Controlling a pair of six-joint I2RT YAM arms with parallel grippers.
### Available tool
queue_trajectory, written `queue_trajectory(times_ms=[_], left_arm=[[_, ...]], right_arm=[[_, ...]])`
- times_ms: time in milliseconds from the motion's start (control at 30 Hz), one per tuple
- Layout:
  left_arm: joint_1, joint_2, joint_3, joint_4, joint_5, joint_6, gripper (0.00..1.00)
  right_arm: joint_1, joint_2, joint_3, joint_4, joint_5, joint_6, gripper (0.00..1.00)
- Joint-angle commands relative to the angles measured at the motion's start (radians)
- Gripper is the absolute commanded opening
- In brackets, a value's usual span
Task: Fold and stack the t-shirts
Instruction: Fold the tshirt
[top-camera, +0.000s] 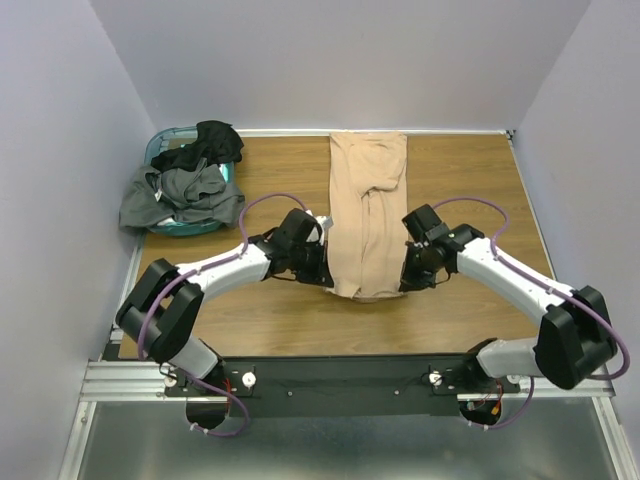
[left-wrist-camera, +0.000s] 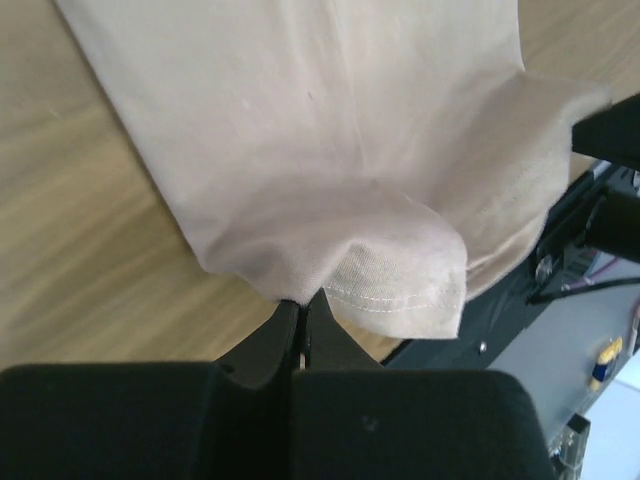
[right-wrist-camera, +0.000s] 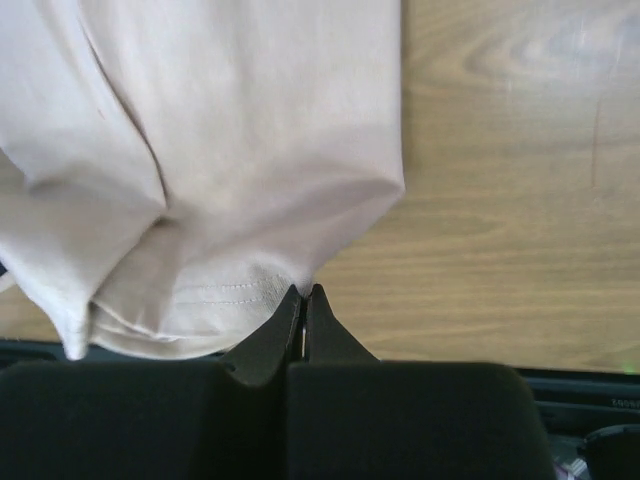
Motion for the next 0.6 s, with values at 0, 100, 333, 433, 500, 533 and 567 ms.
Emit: queue_trajectory(times_ms=[0,100,333,433,500,533,567], left_arm=[[0.043,0.058,0.068,-0.047,-0.013,0.080,0.00],[0.068,0.105,0.131,-0.056,-0.005,0.117,0.00],[0.141,0.258,0.297,-0.068,0.021,0.175,0.00],[0.160,0.303,0.368,-0.071,0.032,0.186,0.00],[0.177,0.343,0.421,-0.074,0.032,0.194,0.00],[0.183,0.358,0.438,-0.074,0.035,0.195,0.00],[0.195,0.386,0.475,-0.074,0.042,0.197,0.00]], right_arm=[[0.005,0.088,0.093,-0.019,0.132,-0.027,0.00],[0.003,0.160,0.164,-0.002,0.184,-0.042,0.01],[-0.011,0.349,0.348,0.047,0.256,-0.082,0.00],[-0.026,0.410,0.434,0.048,0.285,-0.123,0.00],[-0.038,0.463,0.469,0.048,0.294,-0.146,0.00],[-0.054,0.476,0.497,0.050,0.296,-0.151,0.00],[-0.061,0.499,0.507,0.050,0.301,-0.163,0.00]])
